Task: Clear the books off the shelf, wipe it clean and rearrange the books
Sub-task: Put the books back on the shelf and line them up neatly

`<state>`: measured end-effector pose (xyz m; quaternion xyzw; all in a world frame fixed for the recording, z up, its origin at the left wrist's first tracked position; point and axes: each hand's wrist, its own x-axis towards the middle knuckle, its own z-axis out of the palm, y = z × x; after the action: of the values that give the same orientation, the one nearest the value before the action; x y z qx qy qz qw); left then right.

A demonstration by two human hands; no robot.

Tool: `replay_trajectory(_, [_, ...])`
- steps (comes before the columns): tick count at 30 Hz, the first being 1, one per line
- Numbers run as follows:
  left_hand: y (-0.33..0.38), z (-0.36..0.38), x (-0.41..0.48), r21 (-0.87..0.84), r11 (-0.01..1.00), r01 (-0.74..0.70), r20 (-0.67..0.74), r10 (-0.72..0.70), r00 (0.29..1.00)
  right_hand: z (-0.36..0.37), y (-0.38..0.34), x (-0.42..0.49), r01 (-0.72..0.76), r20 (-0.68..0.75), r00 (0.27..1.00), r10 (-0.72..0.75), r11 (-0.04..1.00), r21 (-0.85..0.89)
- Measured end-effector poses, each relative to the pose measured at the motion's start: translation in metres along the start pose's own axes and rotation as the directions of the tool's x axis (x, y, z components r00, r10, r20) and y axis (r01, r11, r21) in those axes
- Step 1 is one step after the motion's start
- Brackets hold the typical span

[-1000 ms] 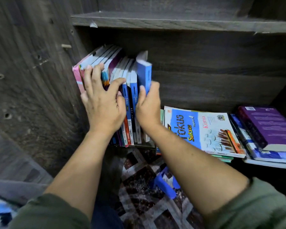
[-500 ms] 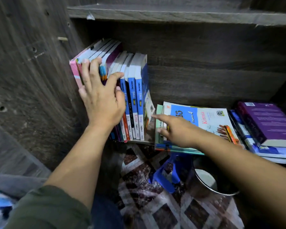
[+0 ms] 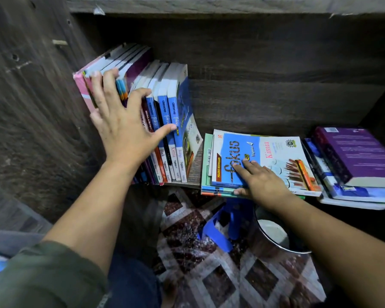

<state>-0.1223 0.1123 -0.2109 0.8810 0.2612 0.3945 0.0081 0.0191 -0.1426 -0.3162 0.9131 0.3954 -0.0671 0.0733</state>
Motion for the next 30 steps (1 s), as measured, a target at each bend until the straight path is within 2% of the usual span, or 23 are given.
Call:
replay_trajectory(3, [0.002,0.001,0.0,-0.002,1.0,0.013,-0.006,-0.013,1.0,-0.011,-0.002,0.001,0.003,0.026,1.0,-0.003,0.999,-0.033])
replay_trajectory(7, [0.004,0.0,-0.001,-0.008,1.0,0.019,-0.003,-0.019,1.0,-0.012,-0.007,0.0,-0.021,-0.117,0.993,0.007,0.993,-0.118])
replay_trajectory(10, [0.004,-0.002,-0.001,0.008,1.0,0.015,0.007,-0.015,1.0,-0.012,-0.016,0.001,-0.076,-0.177,0.983,0.056,0.991,-0.109])
replay_trajectory(13, [0.002,-0.005,-0.001,-0.033,0.999,-0.016,-0.016,0.015,1.0,-0.027,-0.022,0.0,-0.152,-0.281,0.949,0.143,0.988,-0.011])
replay_trajectory(16, [-0.004,-0.005,0.001,-0.134,0.99,-0.046,-0.085,0.034,0.996,-0.06,-0.021,-0.002,-0.164,-0.453,0.85,0.27,0.952,0.26])
replay_trajectory(20, [-0.007,-0.003,0.001,-0.171,0.984,-0.053,-0.123,0.032,0.992,-0.104,-0.042,-0.001,0.025,-0.6,0.689,0.408,0.813,0.582])
replay_trajectory(24, [-0.005,-0.001,0.001,-0.169,0.985,-0.03,-0.136,0.007,0.991,-0.126,-0.085,0.015,0.29,-0.65,0.582,0.489,0.621,0.728])
replay_trajectory(27, [-0.007,-0.001,0.001,-0.173,0.984,-0.036,-0.132,0.013,0.991,-0.123,-0.12,0.034,0.447,-0.67,0.534,0.515,0.5,0.741])
replay_trajectory(30, [-0.009,-0.001,0.0,-0.179,0.982,-0.058,-0.139,0.034,0.99,-0.115,-0.152,0.052,0.511,-0.617,0.55,0.563,0.359,0.782])
